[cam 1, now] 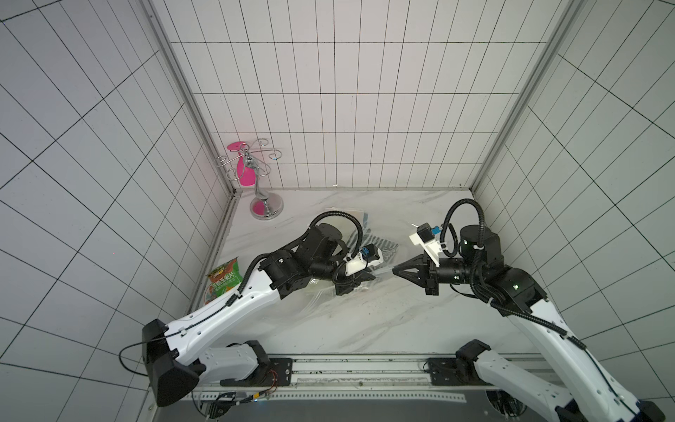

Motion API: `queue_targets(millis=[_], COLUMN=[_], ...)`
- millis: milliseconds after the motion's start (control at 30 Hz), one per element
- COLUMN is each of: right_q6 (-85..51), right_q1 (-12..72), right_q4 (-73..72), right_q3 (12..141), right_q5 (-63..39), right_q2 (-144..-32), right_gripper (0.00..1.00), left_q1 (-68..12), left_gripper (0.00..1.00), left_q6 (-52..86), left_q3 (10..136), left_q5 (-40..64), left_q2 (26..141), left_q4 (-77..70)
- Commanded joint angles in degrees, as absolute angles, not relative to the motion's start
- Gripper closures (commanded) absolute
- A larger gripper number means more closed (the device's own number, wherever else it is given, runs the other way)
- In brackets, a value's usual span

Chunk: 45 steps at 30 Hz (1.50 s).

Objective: Place the folded towel into the vacuum bag
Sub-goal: Close the vacuum bag at the center of the board.

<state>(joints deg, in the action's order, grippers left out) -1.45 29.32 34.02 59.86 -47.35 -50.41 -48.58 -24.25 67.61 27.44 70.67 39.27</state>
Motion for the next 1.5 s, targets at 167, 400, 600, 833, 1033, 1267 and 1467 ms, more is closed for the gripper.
queue_targets(millis=[167,400,600,833,1033,1267,1467], right_q6=[11.22,10.32,2.50,-1.93,-0.38,1.14,0.37], right_q1=[40.50,41.37,44.79,47.02,47.29,47.37,46.32], right_q4=[38.96,35.24,25.70,20.87,21.81,22.77,18.20], right_q3=[66.00,62.09,56.97,55.61,58.36,59.82,61.03], right_q5=[-35.33,-34.28,-31.55,-29.62,-30.76,-31.60,-30.87], right_q2=[-51.85,-53.65,-54.32,-57.16,-59.28,-57.90,-51.99], right_gripper=[0.57,0.45,0.36,0.41,0.75,1.00,1.00], left_q1=[-47.02,-47.02,-47.19,-48.40,-48.89,-49.22,-49.22], left_gripper=[1.00,1.00,1.00,1.00,1.00,1.00,1.00], left_q6=[-26.19,-25.97,-24.76,-23.75,-23.90,-22.62,-22.47], left_q3=[66.19,66.22,65.48,66.46,68.01,67.34,64.54], left_q5=[18.15,19.99,26.20,27.25,27.33,28.05,27.12], left_q2=[72.40,70.47,67.60,66.02,65.63,66.31,66.57], left_q4=[58.85,56.44,50.44,49.04,49.00,48.14,48.45])
